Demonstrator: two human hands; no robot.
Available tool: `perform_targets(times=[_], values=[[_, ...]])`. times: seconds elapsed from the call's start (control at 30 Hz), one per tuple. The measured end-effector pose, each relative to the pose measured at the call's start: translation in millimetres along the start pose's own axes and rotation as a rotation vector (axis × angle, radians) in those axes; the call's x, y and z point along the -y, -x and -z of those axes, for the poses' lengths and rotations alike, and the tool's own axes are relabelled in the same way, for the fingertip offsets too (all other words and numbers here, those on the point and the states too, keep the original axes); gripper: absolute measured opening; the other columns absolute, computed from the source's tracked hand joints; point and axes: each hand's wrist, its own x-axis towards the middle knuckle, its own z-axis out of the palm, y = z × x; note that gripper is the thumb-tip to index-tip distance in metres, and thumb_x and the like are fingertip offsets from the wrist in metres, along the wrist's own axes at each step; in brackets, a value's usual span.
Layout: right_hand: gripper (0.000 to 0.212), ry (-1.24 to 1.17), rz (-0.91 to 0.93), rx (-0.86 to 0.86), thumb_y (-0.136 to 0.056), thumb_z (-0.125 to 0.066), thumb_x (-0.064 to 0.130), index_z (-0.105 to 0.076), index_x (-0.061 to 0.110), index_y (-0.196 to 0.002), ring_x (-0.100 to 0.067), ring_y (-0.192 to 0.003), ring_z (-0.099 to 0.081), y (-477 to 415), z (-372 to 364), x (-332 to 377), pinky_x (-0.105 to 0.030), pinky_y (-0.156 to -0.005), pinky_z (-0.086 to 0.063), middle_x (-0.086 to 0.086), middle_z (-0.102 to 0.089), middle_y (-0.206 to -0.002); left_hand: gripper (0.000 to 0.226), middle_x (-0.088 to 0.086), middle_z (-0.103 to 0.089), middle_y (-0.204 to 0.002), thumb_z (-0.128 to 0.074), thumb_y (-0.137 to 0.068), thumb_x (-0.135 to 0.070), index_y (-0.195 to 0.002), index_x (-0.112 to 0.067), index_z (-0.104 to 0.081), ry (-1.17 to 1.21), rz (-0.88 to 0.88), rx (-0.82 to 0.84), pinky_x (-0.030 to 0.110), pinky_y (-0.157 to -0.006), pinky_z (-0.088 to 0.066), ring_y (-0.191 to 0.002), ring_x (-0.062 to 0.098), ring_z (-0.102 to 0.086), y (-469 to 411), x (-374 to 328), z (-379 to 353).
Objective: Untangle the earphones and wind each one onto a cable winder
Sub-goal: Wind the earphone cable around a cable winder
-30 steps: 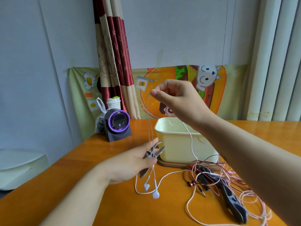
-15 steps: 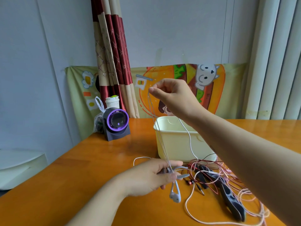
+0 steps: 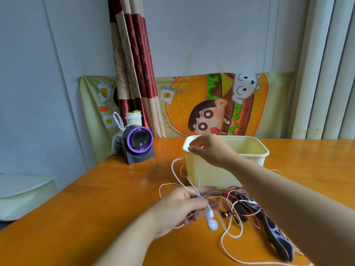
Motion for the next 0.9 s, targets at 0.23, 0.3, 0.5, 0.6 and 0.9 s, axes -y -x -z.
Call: perform_targets(times=[0.23, 0.3, 0.5, 0.6, 0.9], values=[[0.009, -0.259, 0.015, -0.145, -0.091, -0.061, 0.028, -0.066, 0.022, -0.088, -0.005, -0.071, -0.062, 52.2, 0.5, -15.6, -0.026, -0.068, -0.052, 0.008, -0.067, -0.081, 0.025, 0.012, -0.064, -0.092, -0.049, -0.098, -0.007, -0.109, -0.020, -0.067, 0.357, 0.005, -0.455, 0.015, -0.039, -0.029, -0.052, 0.006, -0.045, -21.4, 15.5, 22.8], [0.007, -0.337, 0.018, -0.083, -0.090, -0.061, 0.030, -0.065, 0.025, -0.092, -0.008, -0.075, -0.065, 69.4, -4.2, -18.1, -0.028, -0.069, -0.054, 0.006, -0.068, -0.085, 0.026, 0.012, -0.064, -0.094, -0.049, -0.098, -0.009, -0.113, -0.020, -0.067, 0.362, 0.013, -0.492, 0.016, -0.038, -0.030, -0.053, 0.007, -0.045, -34.3, 16.8, 20.9], [0.012, -0.389, -0.013, -0.066, -0.088, -0.065, 0.031, -0.068, 0.025, -0.098, -0.011, -0.080, -0.066, 84.6, -20.4, -33.3, -0.029, -0.073, -0.054, 0.009, -0.067, -0.091, 0.029, 0.003, -0.062, -0.083, -0.049, -0.098, -0.014, -0.115, -0.030, -0.067, 0.205, -0.027, -0.538, 0.018, -0.046, -0.035, -0.068, 0.011, -0.050, -68.4, 15.5, 0.3], [0.010, -0.494, -0.071, -0.119, -0.091, -0.062, 0.025, -0.070, 0.020, -0.095, -0.011, -0.079, -0.068, 84.9, -22.4, -43.7, -0.029, -0.074, -0.057, 0.003, -0.071, -0.088, 0.031, -0.001, -0.060, -0.077, -0.051, -0.098, -0.017, -0.123, -0.031, -0.064, 0.178, -0.059, -0.551, 0.018, -0.047, -0.036, -0.066, 0.009, -0.049, -83.1, 22.7, -1.5], [0.016, -1.224, -0.413, -0.028, -0.095, -0.051, 0.017, -0.062, 0.006, -0.099, -0.023, -0.078, -0.071, 85.6, -34.2, -55.1, -0.030, -0.071, -0.055, -0.006, -0.072, -0.083, 0.036, -0.011, -0.074, -0.087, -0.048, -0.100, -0.014, -0.132, -0.027, -0.056, 0.165, -0.205, -0.486, 0.016, -0.047, -0.036, -0.068, 0.009, -0.053, -90.0, 42.8, 0.8]])
